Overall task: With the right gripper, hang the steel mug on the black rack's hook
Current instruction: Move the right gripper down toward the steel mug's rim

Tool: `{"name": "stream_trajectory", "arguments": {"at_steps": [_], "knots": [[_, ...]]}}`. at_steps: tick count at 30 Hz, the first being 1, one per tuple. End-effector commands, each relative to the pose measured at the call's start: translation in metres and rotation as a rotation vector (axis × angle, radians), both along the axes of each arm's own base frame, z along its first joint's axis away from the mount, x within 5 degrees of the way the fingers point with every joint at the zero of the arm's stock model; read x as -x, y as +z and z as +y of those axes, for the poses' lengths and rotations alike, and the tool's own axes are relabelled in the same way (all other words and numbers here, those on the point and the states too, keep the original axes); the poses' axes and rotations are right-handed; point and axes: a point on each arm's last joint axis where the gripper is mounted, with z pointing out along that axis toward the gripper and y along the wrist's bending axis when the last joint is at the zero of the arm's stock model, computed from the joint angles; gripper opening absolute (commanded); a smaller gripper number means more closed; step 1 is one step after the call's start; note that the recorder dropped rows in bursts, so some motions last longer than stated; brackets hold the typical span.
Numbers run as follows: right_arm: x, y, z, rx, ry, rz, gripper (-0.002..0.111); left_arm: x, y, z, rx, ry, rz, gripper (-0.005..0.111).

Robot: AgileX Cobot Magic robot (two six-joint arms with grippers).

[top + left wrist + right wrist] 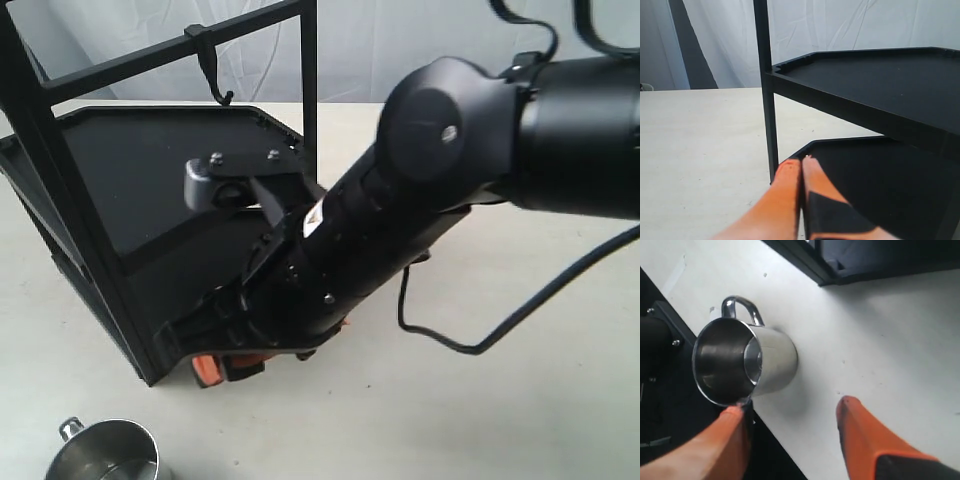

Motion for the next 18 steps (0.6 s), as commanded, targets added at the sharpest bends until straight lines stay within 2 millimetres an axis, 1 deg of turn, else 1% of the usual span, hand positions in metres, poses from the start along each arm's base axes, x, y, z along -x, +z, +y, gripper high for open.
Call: {"name": "stream_trajectory", "arguments": {"at_steps": [1,5,9,12,18], "knots": [[0.004,-0.012,0.023,0.021,0.058,0.015,0.051,0.000,0.001,-0.001,0.020,-0.005,-0.013,0.002],[0.005,-0.022,0.038,0.055,0.102,0.048,0.051,0.000,0.001,-0.001,0.020,-0.005,-0.013,0.002],[0.011,-0.030,0.051,0.074,0.141,0.065,0.051,0.000,0.001,-0.001,0.020,-0.005,-0.013,0.002],[0.014,-0.035,0.057,0.083,0.157,0.071,0.051,0.000,0.001,-0.001,0.020,-0.005,-0.013,0.002],[0.011,-0.043,0.062,0.084,0.143,0.061,0.051,0.000,0.001,-0.001,0.024,-0.005,-0.013,0.002]]}}
